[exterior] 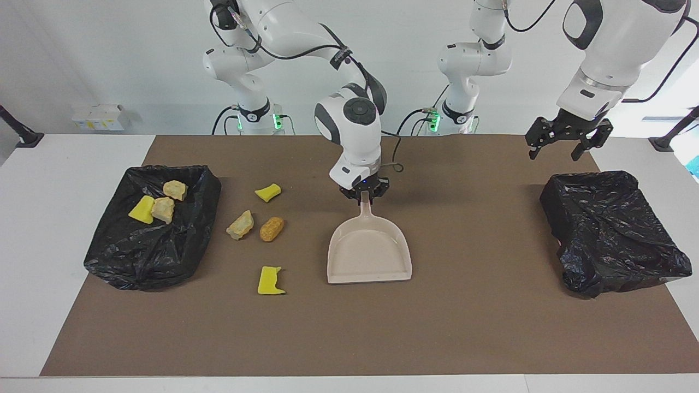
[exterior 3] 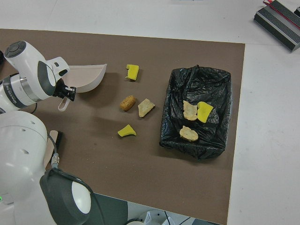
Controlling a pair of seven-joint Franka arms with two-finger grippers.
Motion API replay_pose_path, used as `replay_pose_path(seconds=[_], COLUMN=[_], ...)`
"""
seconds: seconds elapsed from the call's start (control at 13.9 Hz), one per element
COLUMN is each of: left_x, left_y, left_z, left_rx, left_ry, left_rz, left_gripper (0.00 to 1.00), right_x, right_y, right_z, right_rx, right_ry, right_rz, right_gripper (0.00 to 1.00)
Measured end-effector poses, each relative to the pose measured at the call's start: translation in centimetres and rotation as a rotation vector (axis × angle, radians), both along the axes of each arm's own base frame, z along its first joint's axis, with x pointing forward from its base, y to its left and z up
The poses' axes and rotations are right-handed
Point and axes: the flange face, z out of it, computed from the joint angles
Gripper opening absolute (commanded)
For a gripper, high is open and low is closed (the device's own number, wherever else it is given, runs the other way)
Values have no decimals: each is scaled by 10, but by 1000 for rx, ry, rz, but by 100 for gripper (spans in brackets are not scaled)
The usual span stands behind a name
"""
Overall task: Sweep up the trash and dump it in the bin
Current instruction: 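Set the dustpan down and open the right gripper, withdrawing it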
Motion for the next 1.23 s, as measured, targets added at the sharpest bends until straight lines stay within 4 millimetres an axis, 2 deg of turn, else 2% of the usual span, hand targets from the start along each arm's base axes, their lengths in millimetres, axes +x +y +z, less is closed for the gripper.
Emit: replay_pose_path(seconds=[0.07, 0.43, 0.58, 0.72, 0.79, 1.01, 1.23], left_x=[0, 0, 0, 0, 0, -1, -4], left_y=[0, -1, -1, -1, -2, -11, -36], left_z=[0, 0, 0, 0, 0, -1, -4], left_rx=[0, 0, 0, 0, 0, 0, 1], left_ry=[0, 0, 0, 0, 0, 1, 8], left_rz=[0, -2, -2, -2, -3, -20, -64], left_gripper=[100, 100, 100, 100, 100, 100, 100], right_x=[4, 5, 1, -10, -20, -67, -119], right_y=[0, 3, -2, -7, -10, -25, -30], right_z=[-1, 10, 27, 52, 65, 93, 98], right_rx=[4, 10, -7, -19, -22, -42, -75], right_ry=[-5, -14, 5, 16, 16, 25, 62], right_rz=[-4, -1, 1, 8, 13, 38, 66], right_gripper=[100, 100, 100, 100, 100, 100, 100])
